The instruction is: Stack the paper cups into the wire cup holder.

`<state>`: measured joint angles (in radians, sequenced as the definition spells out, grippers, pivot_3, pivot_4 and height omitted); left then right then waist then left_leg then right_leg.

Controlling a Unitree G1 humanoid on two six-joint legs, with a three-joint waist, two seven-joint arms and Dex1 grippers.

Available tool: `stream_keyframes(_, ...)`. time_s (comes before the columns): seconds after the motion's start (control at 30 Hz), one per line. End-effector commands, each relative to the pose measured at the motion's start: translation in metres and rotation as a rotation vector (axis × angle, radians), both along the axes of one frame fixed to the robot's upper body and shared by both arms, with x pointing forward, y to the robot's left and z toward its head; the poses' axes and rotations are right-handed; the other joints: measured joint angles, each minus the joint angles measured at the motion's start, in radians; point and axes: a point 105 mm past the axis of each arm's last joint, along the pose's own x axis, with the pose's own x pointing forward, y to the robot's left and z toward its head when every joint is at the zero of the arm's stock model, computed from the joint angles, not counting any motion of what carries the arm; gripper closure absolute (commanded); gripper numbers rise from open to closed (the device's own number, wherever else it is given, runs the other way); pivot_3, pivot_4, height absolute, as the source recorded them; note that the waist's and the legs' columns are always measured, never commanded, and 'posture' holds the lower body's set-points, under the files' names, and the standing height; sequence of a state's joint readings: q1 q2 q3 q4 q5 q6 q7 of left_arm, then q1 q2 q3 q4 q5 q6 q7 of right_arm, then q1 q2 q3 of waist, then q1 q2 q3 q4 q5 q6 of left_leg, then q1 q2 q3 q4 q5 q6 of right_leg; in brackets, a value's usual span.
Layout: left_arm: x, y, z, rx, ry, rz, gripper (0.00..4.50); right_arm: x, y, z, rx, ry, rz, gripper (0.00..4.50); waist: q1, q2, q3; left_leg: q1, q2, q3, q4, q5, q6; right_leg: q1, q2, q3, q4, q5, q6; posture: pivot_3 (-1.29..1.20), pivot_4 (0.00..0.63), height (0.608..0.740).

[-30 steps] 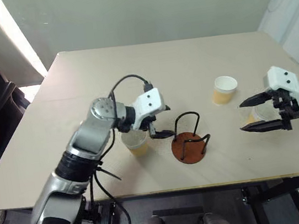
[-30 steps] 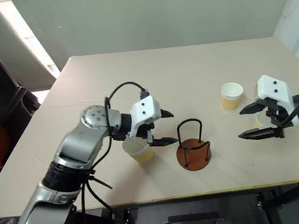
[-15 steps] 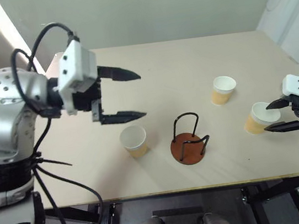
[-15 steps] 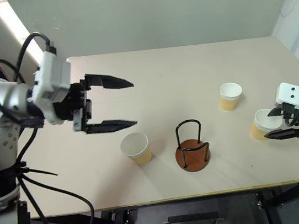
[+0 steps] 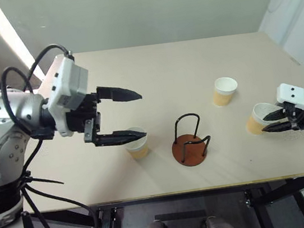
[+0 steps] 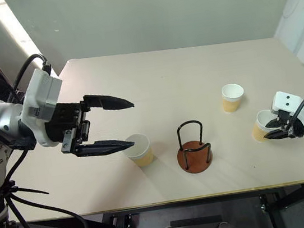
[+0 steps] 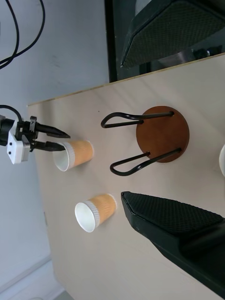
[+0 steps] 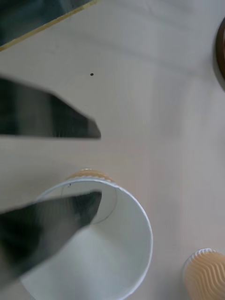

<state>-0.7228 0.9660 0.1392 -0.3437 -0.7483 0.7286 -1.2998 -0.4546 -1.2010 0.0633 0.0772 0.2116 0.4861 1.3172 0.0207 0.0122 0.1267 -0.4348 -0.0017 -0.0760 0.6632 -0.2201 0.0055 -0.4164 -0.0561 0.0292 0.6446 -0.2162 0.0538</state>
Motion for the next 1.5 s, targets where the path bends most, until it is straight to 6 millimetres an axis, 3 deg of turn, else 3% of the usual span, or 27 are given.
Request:
stream_keyframes(0.03, -0.004, -0.001, 0.005, 0.009, -0.029, 0.000, 0.00, 0.001, 0.004, 0.008, -0.014, -0.026, 0.025, 4.39, 0.000, 0.000, 0.000, 0.000, 0.000, 0.000, 0.000, 0.000, 0.000, 0.000, 0.000, 0.000, 0.000, 0.000, 0.000, 0.00, 0.150, 0.740)
stream_keyframes(0.17, 0.000, 0.002, 0.002, 0.022, -0.024, 0.026, 0.00, -0.001, 0.012, 0.018, 0.004, -0.046, 0.064, 4.45, -0.001, 0.000, 0.000, 0.000, 0.000, 0.000, -0.001, 0.000, 0.000, 0.000, 0.000, 0.000, 0.000, 0.000, 0.000, 0.00, 0.150, 0.740)
stream_keyframes(0.23, 0.002, 0.005, 0.000, 0.028, -0.025, 0.041, 0.00, -0.005, 0.024, 0.036, 0.045, -0.078, 0.120, 4.45, -0.003, 0.000, 0.000, 0.000, 0.000, 0.000, -0.001, 0.000, -0.001, -0.001, 0.000, 0.000, 0.000, 0.000, -0.001, 0.00, 0.150, 0.740)
stream_keyframes(0.4, 0.006, 0.009, -0.003, 0.039, -0.020, 0.068, 0.00, -0.019, 0.071, 0.113, 0.145, -0.262, 0.331, 4.45, -0.011, 0.002, 0.001, 0.000, 0.000, 0.001, -0.002, 0.001, -0.002, -0.002, 0.000, 0.000, 0.000, -0.001, -0.002, 0.00, 0.150, 0.740)
stream_keyframes(0.63, 0.009, 0.008, -0.006, 0.047, -0.020, 0.076, 0.00, -0.049, 0.122, 0.149, 0.231, -0.299, 0.631, 4.45, -0.012, 0.000, 0.000, 0.000, 0.000, -0.003, -0.005, 0.002, -0.004, -0.002, 0.002, -0.001, 0.000, -0.005, -0.008, 0.00, 0.150, 0.740)
stream_keyframes(0.73, 0.008, 0.009, -0.008, 0.059, -0.016, 0.075, 0.00, -0.060, 0.142, 0.144, 0.269, -0.244, 0.737, 4.45, -0.012, 0.000, 0.000, -0.001, 0.000, -0.002, -0.006, 0.007, -0.013, -0.003, 0.002, -0.001, 0.000, -0.005, -0.008, 0.00, 0.150, 0.740)
stream_keyframes(0.83, 0.004, 0.011, -0.009, 0.070, -0.009, 0.071, 0.00, -0.059, 0.148, 0.129, 0.255, -0.202, 0.750, 4.45, -0.012, 0.000, 0.000, 0.000, 0.001, -0.003, -0.008, 0.008, -0.014, -0.003, 0.002, -0.001, 0.000, -0.006, -0.010, 0.00, 0.150, 0.740)
stream_keyframes(1.17, 0.002, 0.015, -0.015, 0.094, 0.001, 0.104, 0.00, -0.048, 0.158, 0.102, 0.205, -0.187, 0.725, 4.45, -0.013, 0.000, 0.000, 0.000, 0.001, -0.003, -0.011, 0.007, -0.013, -0.005, 0.002, -0.002, 0.000, -0.007, -0.010, 0.00, 0.150, 0.740)
stream_keyframes(1.5, 0.003, 0.012, -0.013, 0.085, -0.007, 0.100, 0.00, -0.043, 0.164, 0.091, 0.146, -0.198, 0.723, 4.45, -0.013, 0.000, 0.000, 0.000, 0.001, -0.003, -0.013, 0.006, -0.012, -0.006, 0.001, -0.002, 0.002, -0.006, -0.010, 0.00, 0.150, 0.740)
